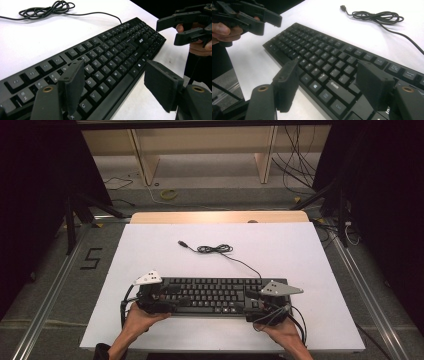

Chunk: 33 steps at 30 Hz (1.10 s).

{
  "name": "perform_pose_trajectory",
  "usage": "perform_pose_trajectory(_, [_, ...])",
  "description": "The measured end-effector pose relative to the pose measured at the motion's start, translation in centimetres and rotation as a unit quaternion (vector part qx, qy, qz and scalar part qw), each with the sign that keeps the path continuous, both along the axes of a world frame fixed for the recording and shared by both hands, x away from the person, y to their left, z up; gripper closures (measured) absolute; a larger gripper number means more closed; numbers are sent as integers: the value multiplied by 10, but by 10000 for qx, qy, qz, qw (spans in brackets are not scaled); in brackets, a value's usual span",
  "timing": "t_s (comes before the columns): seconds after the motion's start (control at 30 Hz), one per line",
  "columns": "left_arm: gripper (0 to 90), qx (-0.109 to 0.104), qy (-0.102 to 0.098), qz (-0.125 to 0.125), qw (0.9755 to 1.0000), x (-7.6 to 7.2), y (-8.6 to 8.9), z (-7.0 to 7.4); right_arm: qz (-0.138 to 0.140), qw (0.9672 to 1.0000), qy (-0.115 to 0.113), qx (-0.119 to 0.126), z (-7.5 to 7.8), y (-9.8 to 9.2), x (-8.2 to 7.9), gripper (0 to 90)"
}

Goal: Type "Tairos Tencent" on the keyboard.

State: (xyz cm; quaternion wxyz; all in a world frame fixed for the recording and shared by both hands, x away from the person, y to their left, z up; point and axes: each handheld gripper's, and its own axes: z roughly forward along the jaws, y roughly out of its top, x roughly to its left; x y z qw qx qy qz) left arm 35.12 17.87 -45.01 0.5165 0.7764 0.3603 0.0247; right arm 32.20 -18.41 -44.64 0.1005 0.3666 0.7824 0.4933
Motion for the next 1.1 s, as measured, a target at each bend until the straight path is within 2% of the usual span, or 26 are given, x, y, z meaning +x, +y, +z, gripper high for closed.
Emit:
perform_pose_trajectory(0.2, [315,-79,-24,6,10000,-7,5,-2,-54,10000,-20,-6,-1,-5,-3,357])
perform_pose_trajectory(0.47, [311,-47,-37,-1,10000,-17,9,-8,-136,9999,-71,-47,-2,-16,-9,357])
perform_pose_trajectory(0.6, [309,-135,-50,74,9999,-20,12,-8,-196,9998,-77,-40,-3,-22,-14,356])
perform_pose_trajectory(1.1, [297,-55,-50,46,10000,-20,12,-11,-272,9996,-29,-24,-6,-27,-15,334])
